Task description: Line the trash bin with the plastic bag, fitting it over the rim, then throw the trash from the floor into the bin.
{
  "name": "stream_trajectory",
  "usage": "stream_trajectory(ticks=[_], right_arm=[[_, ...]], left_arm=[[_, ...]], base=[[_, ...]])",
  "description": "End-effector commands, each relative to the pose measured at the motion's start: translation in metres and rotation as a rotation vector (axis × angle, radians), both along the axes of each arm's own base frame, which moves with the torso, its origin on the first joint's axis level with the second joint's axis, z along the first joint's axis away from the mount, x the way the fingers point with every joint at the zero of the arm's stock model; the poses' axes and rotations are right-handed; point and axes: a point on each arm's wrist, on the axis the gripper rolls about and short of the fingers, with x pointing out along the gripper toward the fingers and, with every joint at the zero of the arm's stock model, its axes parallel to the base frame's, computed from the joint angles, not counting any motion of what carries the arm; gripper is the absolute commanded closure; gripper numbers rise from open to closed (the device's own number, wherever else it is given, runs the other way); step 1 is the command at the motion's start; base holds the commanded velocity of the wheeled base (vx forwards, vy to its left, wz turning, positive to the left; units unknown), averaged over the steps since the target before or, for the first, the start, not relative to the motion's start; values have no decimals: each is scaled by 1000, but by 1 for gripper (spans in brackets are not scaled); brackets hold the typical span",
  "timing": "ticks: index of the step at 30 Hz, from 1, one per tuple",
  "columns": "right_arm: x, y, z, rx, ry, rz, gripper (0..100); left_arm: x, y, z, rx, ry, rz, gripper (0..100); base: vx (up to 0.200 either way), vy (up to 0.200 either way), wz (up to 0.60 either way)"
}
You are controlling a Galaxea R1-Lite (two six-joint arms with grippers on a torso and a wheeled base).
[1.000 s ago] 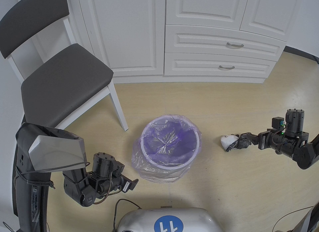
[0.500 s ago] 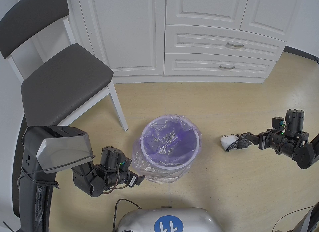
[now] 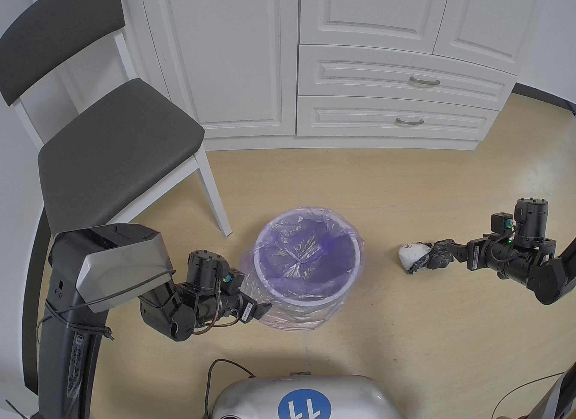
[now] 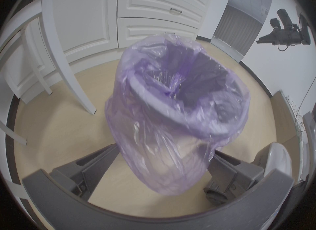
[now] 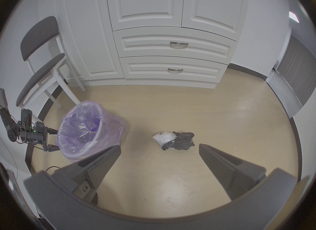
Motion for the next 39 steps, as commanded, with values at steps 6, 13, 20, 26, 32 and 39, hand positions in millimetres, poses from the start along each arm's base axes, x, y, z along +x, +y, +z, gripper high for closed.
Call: stream_trajectory(ticks=[6,13,20,26,32,39], right_arm=[[4,-3,-7,-1,20,-9,0],[6,-3,-13,-1,37,-10,0],[6,-3,-13,-1,39,-10,0],[7,-3,-18,-13,55,-5,0],[9,-2,-24,-23,77,3,0],[10,-2,-26,-23,84,1,0]], left_arm=[[25,-9,-12,-40,-42,-23,0],[30,-5,-13,-66,-39,-42,100],[29,-3,-12,-68,-45,-38,100],[36,4,-20,-67,-36,-19,100],[46,3,-17,-82,-48,-11,100],[67,6,-14,-83,-53,9,100]], base=[[0,0,0],[0,0,0],[0,0,0],[0,0,0],[0,0,0],[0,0,0]])
